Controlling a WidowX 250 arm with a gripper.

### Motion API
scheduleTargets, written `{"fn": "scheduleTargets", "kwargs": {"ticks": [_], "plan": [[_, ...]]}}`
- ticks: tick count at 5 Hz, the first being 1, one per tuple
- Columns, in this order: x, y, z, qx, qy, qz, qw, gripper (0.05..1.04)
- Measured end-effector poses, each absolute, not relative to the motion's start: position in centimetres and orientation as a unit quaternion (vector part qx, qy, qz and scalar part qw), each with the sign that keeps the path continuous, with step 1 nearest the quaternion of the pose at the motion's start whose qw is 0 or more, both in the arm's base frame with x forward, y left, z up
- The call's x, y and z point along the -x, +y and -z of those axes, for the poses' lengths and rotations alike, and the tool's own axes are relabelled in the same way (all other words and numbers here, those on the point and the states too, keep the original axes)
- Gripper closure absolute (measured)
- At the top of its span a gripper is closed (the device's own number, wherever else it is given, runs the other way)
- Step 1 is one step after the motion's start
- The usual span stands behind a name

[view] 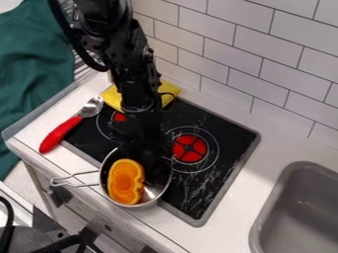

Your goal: Move the orange from the silver pot to the right corner of the stove

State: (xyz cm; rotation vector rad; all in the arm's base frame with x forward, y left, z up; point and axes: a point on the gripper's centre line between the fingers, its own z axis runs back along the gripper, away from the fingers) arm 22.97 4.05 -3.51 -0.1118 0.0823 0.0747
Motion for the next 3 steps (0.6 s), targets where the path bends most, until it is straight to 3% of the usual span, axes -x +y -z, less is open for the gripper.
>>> {"fn": "scheduleTargets", "kwargs": {"ticks": [1, 2, 3], "plan": [[-23.0, 3.4, 3.0, 0.053, 0.035, -0.02, 0.998, 0.936], [-23.3, 2.6, 2.5, 0.056, 0.028, -0.002, 0.998, 1.006], [-23.9, 2.0, 2.0, 0.075, 0.005, 0.013, 0.997, 0.856]]}}
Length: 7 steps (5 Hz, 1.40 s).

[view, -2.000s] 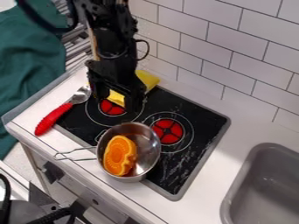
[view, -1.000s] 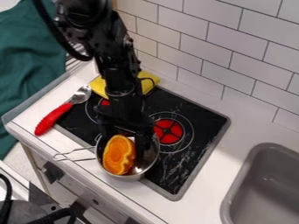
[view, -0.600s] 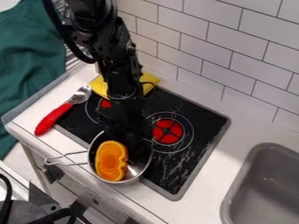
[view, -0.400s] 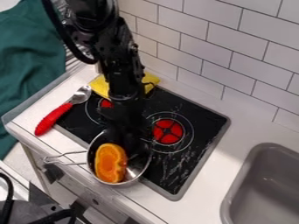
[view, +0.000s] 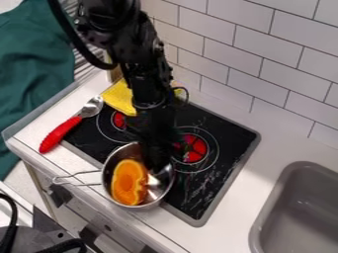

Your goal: Move the orange from the silver pot to the right corner of the stove

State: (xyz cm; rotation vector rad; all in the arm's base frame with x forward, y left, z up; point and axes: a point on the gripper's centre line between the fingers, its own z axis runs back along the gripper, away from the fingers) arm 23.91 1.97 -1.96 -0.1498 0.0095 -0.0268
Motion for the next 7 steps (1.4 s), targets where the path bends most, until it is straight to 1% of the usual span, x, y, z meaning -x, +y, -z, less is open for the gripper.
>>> {"fn": "scheduleTargets", "kwargs": {"ticks": [1, 2, 3, 5, 6, 7], "plan": [[-24.2, 1.8, 1.0, 0.079, -0.019, 0.024, 0.996, 0.597], [-23.7, 1.7, 0.1, 0.074, -0.035, 0.019, 0.996, 0.277], [-23.1, 1.6, -0.3, 0.074, -0.039, 0.019, 0.996, 0.07], [-21.6, 1.9, -0.5, 0.079, -0.046, 0.009, 0.996, 0.079], [-20.6, 2.8, -0.4, 0.078, -0.05, -0.008, 0.996, 0.079], [-20.4, 3.9, -0.5, 0.076, -0.07, -0.022, 0.994, 0.079]]}}
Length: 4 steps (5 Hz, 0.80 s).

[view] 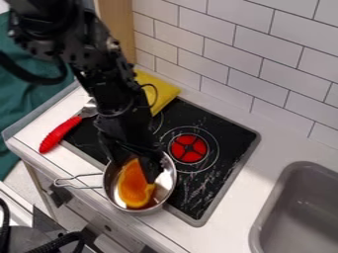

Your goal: Move the orange from the silver pot to the right corner of the stove

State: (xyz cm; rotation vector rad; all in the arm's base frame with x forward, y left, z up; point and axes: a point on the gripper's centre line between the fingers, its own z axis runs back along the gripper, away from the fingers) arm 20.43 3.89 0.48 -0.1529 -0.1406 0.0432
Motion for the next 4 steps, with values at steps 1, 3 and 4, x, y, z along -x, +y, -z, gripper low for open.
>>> {"fn": "scheduleTargets", "kwargs": {"ticks": [1, 3, 4], "plan": [[-20.6, 4.8, -0.6, 0.077, -0.085, -0.03, 0.993, 0.079], [-20.5, 4.4, 1.0, 0.079, -0.059, -0.038, 0.994, 0.079], [-21.1, 3.9, 1.8, 0.073, -0.043, -0.04, 0.996, 0.079]]}}
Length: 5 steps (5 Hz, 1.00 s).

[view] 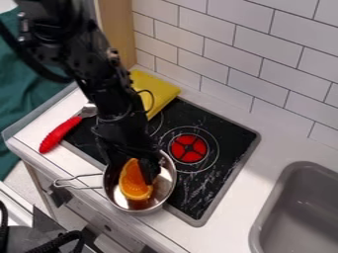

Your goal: Move the orange from the silver pot to the right corner of the stove

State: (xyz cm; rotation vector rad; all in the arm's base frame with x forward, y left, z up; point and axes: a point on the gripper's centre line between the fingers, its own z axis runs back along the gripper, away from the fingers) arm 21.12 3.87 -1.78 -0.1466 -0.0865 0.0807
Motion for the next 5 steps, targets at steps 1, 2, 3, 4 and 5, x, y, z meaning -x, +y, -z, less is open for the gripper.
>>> {"fn": "scheduleTargets", "kwargs": {"ticks": [1, 2, 3, 4, 5], "plan": [[-22.0, 3.3, 2.5, 0.069, -0.03, -0.04, 0.996, 0.079], [-22.6, 2.7, 3.3, 0.064, -0.013, -0.043, 0.997, 0.079], [-23.7, 2.6, 3.9, 0.066, -0.006, -0.046, 0.997, 0.133], [-24.2, 2.6, 4.0, 0.066, -0.009, -0.045, 0.997, 0.253], [-24.3, 2.6, 3.9, 0.07, -0.006, -0.043, 0.997, 0.253]]}}
